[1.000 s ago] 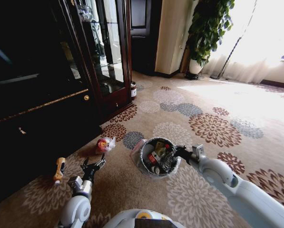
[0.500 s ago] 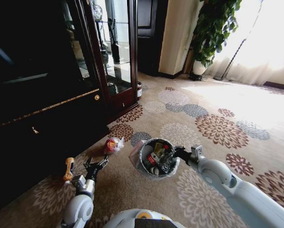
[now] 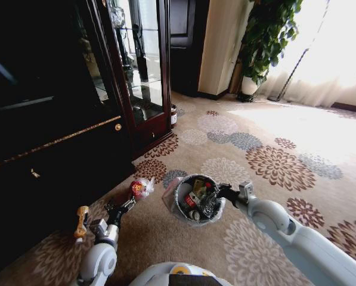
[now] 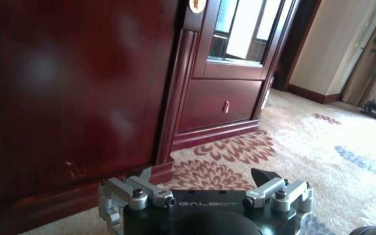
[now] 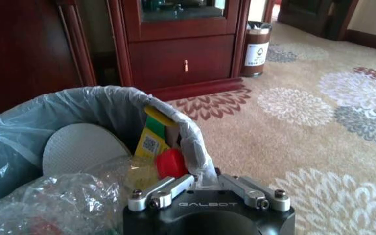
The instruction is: Pick up the trash from the ground and place it into the trash bin.
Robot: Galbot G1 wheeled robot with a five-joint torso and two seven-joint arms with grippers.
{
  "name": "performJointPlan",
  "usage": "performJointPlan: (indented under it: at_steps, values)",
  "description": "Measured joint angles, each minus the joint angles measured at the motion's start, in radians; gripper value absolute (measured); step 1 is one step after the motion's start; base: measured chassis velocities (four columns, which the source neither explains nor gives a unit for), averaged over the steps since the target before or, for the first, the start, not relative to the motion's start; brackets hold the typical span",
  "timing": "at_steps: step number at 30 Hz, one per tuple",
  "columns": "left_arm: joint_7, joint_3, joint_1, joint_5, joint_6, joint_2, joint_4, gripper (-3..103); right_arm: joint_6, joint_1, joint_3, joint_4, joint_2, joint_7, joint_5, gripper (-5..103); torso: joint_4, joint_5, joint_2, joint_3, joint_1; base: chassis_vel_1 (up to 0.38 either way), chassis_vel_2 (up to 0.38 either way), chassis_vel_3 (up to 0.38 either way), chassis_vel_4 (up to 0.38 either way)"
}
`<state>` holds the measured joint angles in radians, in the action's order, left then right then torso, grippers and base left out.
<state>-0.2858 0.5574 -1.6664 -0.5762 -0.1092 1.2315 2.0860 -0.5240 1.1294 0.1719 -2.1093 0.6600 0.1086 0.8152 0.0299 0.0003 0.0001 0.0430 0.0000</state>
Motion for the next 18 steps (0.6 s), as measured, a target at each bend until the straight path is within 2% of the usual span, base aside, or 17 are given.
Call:
performJointPlan:
  at_steps: [2,4,6,7,9,10,12,13,14,15,17,18]
  values:
    - [-0.004,0.000,0.004,-0.010,-0.007,-0.003,-0.003,100,0.001,0.000,-0.001,0.000,0.000,0.000,0.000,1,-0.0001,0.0000,0.000,0.000,0.000,-0.245,0.306,0.221,-0.304]
    - [-0.043,-0.006,0.027,-0.071,-0.072,-0.021,-0.021,100,0.003,-0.002,-0.004,0.001,0.001,0.001,0.001,1,-0.0006,-0.0015,0.000,0.000,0.000,-0.253,0.254,0.247,-0.290]
    - [-0.084,-0.013,0.050,-0.144,-0.133,-0.040,-0.038,100,0.004,-0.001,-0.007,0.001,0.001,0.001,0.002,1,-0.0005,0.0000,0.000,0.001,0.000,-0.180,0.191,0.209,-0.194]
    - [-0.084,-0.013,0.050,-0.144,-0.133,-0.040,-0.038,100,0.004,-0.001,-0.007,0.001,0.001,0.001,0.002,1,-0.0005,0.0000,0.000,0.001,0.000,-0.146,0.160,0.179,-0.194]
    - [-0.136,-0.027,0.073,-0.207,-0.211,-0.055,-0.054,100,0.005,0.000,-0.009,0.001,0.000,0.002,0.002,1,0.0000,0.0006,0.000,0.001,0.000,-0.113,0.121,0.105,-0.080]
    - [-0.136,-0.027,0.073,-0.207,-0.211,-0.055,-0.054,100,0.005,0.000,-0.009,0.001,0.000,0.002,0.002,1,0.0000,0.0006,0.000,0.001,0.000,-0.081,0.083,0.105,-0.080]
    - [-0.246,-0.066,0.096,-0.278,-0.319,-0.069,-0.053,100,0.005,0.002,-0.009,0.001,-0.003,0.003,0.003,1,-0.0009,-0.0006,0.000,0.000,0.000,-0.040,-0.002,0.033,-0.004]
    - [-0.253,-0.082,0.093,-0.266,-0.322,-0.067,-0.047,100,0.006,0.003,-0.009,0.001,-0.004,0.003,0.005,1,-0.0008,-0.0001,0.000,0.000,0.000,0.000,0.000,0.000,0.000]
    - [-0.236,-0.099,0.082,-0.221,-0.297,-0.058,-0.040,100,0.007,0.004,-0.009,0.000,-0.005,0.004,0.009,1,-0.0008,-0.0003,0.000,0.000,0.000,0.048,-0.049,-0.064,0.044]
    - [-0.236,-0.099,0.082,-0.221,-0.297,-0.058,-0.040,100,0.007,0.004,-0.009,0.000,-0.005,0.004,0.009,1,-0.0008,-0.0003,0.000,0.000,0.000,0.048,-0.049,-0.064,0.044]
    - [-0.221,-0.118,0.078,-0.149,-0.270,-0.043,-0.043,100,0.007,0.006,-0.009,-0.002,-0.005,0.014,0.017,1,-0.0003,-0.0003,0.000,0.000,0.000,0.040,-0.040,-0.055,0.025]
    - [-0.221,-0.118,0.078,-0.149,-0.270,-0.043,-0.043,100,0.007,0.006,-0.009,-0.002,-0.005,0.014,0.017,1,-0.0003,-0.0003,0.000,0.000,0.000,0.038,-0.030,-0.055,0.020]
